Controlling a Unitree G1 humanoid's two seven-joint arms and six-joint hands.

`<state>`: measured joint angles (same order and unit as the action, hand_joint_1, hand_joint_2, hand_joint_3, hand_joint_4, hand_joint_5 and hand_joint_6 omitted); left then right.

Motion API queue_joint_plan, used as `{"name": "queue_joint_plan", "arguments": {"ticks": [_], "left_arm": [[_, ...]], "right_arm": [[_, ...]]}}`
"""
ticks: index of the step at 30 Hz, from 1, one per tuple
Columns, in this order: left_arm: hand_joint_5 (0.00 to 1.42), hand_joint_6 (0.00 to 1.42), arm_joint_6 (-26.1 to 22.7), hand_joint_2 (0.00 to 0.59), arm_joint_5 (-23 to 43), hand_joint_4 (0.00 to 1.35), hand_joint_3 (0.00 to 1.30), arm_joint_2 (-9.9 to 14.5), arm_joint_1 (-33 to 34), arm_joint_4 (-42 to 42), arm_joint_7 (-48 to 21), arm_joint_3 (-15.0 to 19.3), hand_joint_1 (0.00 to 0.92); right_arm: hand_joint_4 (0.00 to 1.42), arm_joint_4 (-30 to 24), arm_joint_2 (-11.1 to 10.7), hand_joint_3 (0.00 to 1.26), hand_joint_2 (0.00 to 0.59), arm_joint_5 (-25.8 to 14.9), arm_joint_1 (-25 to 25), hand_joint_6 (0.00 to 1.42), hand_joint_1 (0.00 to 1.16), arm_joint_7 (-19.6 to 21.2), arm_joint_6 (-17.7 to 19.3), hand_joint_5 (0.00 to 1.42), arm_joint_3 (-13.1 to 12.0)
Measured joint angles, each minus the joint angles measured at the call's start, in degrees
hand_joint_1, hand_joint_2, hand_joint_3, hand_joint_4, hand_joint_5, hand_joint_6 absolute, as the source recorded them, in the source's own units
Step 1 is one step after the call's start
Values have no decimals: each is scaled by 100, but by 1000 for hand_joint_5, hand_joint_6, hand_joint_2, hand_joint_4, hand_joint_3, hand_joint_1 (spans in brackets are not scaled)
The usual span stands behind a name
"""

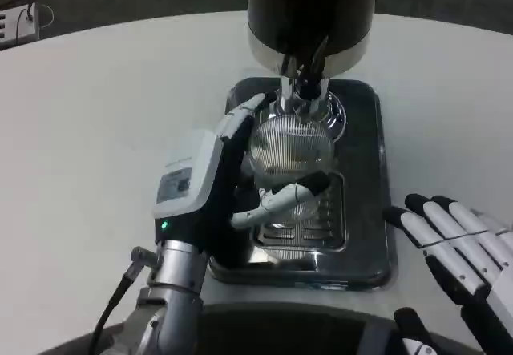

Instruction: Grasp the cup under the faucet to collect the drink, then remove the cup.

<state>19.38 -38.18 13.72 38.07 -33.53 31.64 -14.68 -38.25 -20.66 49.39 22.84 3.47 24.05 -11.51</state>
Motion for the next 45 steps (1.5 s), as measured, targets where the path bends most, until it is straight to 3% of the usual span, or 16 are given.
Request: {"name": "queue_joint_plan", "arguments": {"ticks": [4,8,13,22,34,45], "left_arm": [[341,311,27,0,190,89,140,2,-234,385,-52,75,0],[276,220,78,45,307,63,126,47,-714,1269,-190,245,0],[34,10,42,92,661,0,0,87,-1460,2506,-508,583,0],[0,0,-639,124,1409,0,0,-143,-2231,4648,-1668,959,0],[0,0,-1827,125,1486,0,0,-412,-2239,6707,-3015,753,0],[0,0,-2679,116,1276,0,0,-594,-1676,6882,-3556,564,0]], "right_arm": [[54,0,-1,107,538,-1,4,127,285,0,-4,60,4],[54,-5,-3,107,538,-14,25,127,285,-3,-4,60,5],[54,-29,-14,107,538,-39,81,127,285,-3,5,60,-5],[54,-47,-41,107,538,-121,93,127,285,-12,53,60,-6],[54,-97,-12,90,537,-301,212,128,285,-134,47,60,-45],[54,-234,34,86,537,-403,289,129,285,-186,-3,60,-129]]}}
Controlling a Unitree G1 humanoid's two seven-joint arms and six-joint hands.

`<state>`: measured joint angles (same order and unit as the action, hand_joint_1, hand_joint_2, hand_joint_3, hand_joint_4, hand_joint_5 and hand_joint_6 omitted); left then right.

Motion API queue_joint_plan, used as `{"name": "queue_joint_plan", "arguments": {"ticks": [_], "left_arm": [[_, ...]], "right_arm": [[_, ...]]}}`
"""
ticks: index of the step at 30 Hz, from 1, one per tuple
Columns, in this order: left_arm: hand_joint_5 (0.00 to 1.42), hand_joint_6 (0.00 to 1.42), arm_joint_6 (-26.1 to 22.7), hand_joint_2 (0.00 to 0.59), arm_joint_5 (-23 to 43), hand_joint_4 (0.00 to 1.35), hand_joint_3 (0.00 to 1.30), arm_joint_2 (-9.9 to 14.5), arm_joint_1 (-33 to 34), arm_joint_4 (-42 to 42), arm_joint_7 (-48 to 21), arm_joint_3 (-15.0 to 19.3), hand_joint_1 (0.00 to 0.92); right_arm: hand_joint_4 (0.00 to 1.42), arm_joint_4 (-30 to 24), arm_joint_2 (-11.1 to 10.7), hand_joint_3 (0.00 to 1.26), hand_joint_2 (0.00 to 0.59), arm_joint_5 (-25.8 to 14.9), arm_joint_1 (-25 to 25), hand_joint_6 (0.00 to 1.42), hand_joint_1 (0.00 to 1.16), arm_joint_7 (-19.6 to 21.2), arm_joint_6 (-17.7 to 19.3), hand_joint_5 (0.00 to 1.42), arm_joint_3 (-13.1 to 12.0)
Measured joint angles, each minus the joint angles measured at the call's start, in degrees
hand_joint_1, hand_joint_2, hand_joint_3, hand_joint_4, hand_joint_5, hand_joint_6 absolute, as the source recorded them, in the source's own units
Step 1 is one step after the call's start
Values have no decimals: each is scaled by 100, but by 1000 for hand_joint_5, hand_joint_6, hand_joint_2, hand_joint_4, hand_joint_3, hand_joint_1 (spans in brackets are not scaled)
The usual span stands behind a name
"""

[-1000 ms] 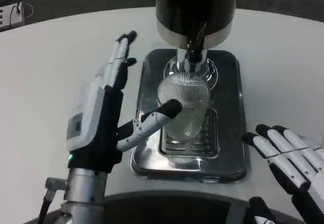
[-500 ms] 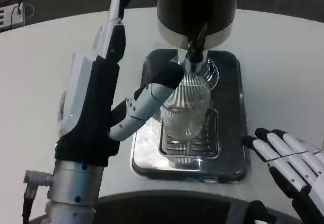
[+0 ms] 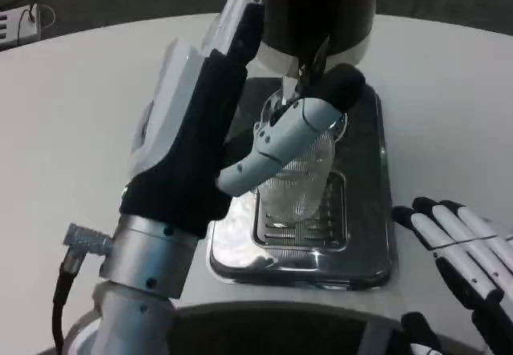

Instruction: Grasp the cup under the faucet to collect the drink, then remove the cup.

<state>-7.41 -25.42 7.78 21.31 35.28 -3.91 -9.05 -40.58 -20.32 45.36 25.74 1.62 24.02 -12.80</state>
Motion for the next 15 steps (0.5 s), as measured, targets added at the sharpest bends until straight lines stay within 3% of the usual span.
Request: {"name": "queue_joint_plan", "arguments": {"ticks": [15], "left_arm": [[0,0,-175,116,51,0,0,-152,364,-746,-160,-231,0]], "right_arm": [[54,-35,74,86,537,-54,83,129,285,-41,-24,60,-35]]}}
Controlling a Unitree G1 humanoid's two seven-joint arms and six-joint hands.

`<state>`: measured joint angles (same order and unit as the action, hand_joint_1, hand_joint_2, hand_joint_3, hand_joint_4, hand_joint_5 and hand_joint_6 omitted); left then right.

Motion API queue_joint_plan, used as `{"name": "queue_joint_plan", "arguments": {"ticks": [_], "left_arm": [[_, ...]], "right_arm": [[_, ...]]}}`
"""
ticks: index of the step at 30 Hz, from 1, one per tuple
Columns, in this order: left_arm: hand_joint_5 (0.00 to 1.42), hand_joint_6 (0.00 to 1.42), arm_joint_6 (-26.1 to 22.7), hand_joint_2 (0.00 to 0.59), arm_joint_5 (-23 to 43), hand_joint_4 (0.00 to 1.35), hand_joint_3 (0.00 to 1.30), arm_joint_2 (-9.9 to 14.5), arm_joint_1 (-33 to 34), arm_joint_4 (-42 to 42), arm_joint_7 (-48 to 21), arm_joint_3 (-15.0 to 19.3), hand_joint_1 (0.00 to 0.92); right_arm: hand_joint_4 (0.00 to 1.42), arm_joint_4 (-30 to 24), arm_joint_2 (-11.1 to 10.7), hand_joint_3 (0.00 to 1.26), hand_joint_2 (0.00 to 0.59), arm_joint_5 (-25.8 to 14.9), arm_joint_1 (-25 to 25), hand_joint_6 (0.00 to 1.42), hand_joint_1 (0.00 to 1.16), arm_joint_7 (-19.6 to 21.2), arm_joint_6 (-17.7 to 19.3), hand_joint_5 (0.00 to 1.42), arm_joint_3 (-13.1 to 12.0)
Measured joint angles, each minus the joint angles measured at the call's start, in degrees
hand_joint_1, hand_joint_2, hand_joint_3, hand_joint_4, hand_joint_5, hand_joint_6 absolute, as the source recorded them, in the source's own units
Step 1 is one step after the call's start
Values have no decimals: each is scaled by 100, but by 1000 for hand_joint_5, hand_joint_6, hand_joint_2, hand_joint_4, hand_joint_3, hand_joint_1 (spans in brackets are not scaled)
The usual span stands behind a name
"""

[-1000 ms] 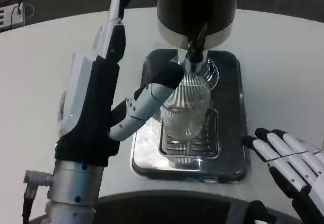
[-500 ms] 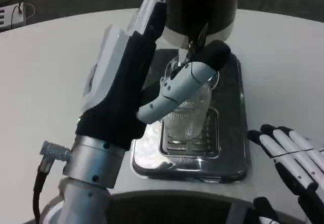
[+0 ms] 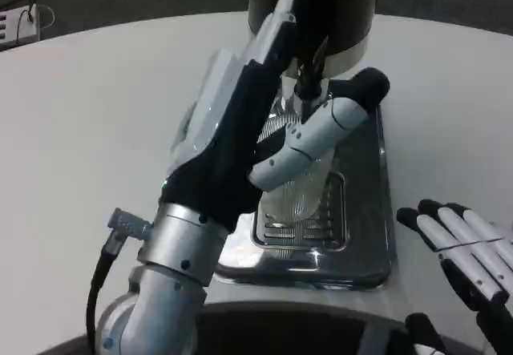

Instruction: Grasp the cup under the faucet to collect the drink, then remove the cup.

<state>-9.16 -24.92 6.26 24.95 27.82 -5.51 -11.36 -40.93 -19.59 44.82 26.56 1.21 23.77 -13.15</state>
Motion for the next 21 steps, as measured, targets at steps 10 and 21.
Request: {"name": "queue_joint_plan", "arguments": {"ticks": [10,21], "left_arm": [[0,0,-7,116,51,0,0,124,45,-166,-313,-109,0],[0,0,-328,114,-318,0,0,418,294,-11,-731,-279,0]], "right_arm": [[54,0,8,86,536,0,-7,129,284,-7,-34,60,1],[53,1,76,85,532,-15,-43,129,281,-13,-96,60,9]]}}
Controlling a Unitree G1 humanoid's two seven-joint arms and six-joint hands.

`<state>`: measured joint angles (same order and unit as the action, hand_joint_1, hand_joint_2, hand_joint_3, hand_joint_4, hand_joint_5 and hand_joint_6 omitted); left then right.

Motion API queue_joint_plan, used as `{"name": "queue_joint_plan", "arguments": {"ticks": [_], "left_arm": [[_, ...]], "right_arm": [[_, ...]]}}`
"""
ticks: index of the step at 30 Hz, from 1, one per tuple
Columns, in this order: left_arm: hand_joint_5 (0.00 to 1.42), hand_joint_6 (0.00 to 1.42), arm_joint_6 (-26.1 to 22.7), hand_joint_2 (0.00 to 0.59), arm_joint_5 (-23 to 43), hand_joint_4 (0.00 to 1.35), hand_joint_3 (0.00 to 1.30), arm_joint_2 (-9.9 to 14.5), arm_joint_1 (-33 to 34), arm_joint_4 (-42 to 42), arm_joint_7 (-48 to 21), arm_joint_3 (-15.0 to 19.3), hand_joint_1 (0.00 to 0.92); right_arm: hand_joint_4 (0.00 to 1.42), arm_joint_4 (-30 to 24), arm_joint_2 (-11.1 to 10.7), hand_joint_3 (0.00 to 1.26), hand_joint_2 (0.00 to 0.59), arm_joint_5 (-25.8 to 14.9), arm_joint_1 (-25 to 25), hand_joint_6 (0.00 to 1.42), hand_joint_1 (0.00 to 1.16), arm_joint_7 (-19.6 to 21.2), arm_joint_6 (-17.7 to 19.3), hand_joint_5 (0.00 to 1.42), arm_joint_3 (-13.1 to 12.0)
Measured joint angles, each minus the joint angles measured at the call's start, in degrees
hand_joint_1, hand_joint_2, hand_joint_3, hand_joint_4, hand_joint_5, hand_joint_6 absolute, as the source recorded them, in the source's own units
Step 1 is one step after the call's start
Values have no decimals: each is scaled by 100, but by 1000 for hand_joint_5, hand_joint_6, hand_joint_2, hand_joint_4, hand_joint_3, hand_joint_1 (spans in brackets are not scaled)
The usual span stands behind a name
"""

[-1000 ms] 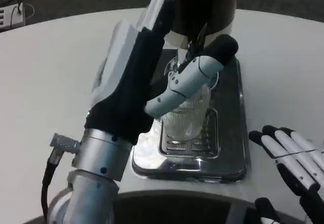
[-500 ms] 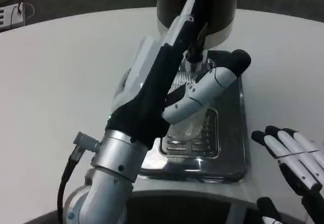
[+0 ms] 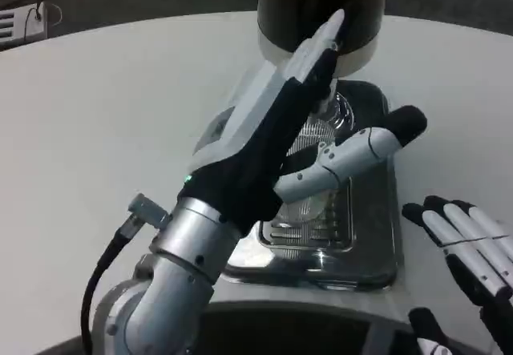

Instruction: Grasp the cup under the faucet to collect the drink, then remove the cup.

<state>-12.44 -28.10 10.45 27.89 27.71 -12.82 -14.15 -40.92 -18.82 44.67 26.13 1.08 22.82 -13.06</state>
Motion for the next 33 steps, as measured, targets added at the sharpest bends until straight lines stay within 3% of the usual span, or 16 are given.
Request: {"name": "queue_joint_plan", "arguments": {"ticks": [12,26,33], "left_arm": [[0,0,-472,105,-740,0,0,294,236,386,-620,-188,0],[0,0,-623,101,-1341,0,0,384,518,487,-1109,-346,0],[0,0,-623,96,-1528,0,0,424,619,484,-1277,-395,0]], "right_arm": [[52,60,4,85,534,-136,-10,129,280,-12,-31,60,2],[52,231,44,85,532,-365,-139,129,280,-109,-248,60,48],[52,249,91,76,484,-620,-236,141,304,-257,-506,60,170]]}}
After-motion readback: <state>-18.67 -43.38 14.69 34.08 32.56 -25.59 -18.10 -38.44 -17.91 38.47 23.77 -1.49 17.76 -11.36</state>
